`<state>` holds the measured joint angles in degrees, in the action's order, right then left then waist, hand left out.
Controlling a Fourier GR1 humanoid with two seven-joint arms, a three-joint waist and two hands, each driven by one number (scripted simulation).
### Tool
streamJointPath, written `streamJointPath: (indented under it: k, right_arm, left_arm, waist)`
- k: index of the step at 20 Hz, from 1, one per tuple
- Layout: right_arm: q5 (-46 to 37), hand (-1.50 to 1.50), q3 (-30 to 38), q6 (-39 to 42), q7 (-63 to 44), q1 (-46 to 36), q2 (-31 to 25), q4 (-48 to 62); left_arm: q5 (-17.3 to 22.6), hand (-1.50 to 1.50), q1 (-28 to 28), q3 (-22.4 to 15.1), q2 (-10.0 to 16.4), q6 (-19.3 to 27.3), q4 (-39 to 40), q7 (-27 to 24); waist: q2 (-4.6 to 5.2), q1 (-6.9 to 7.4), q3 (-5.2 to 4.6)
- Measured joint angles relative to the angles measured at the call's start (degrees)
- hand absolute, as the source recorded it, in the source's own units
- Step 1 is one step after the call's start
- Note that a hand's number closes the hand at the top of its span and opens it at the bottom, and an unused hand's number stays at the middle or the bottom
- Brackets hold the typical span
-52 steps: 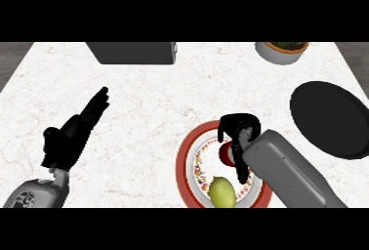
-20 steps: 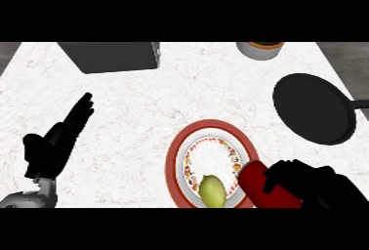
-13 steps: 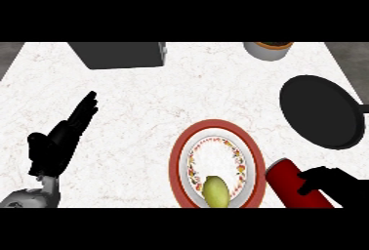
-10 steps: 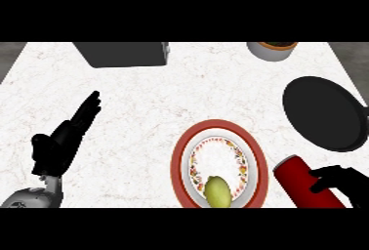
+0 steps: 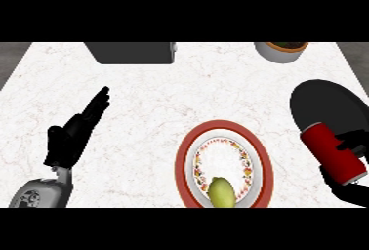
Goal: Pick the can from the plate and place it in the pan
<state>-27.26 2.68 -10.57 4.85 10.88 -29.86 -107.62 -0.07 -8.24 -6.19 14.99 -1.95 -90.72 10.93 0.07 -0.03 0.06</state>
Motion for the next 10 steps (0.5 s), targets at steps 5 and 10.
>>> streamJointPath:
  k: [5, 10]
  right_arm:
    - [-0.25, 1.50, 3.68, -2.59, 7.31, -9.97, 0.82, 17.14]
    - [-0.55, 1.50, 6.78, -3.56, 14.00, -20.79, 0.27, 34.15]
  left_arm:
    - [-0.08, 0.00, -1.14, 0.55, -0.34, -0.92, 0.08, 0.78]
    - [-0.77, 0.00, 0.04, 0.71, -1.05, -1.58, -0.30, -0.05]
  waist:
    - [0.08, 0.51, 0.02]
    - [0.09, 0.76, -0.02]
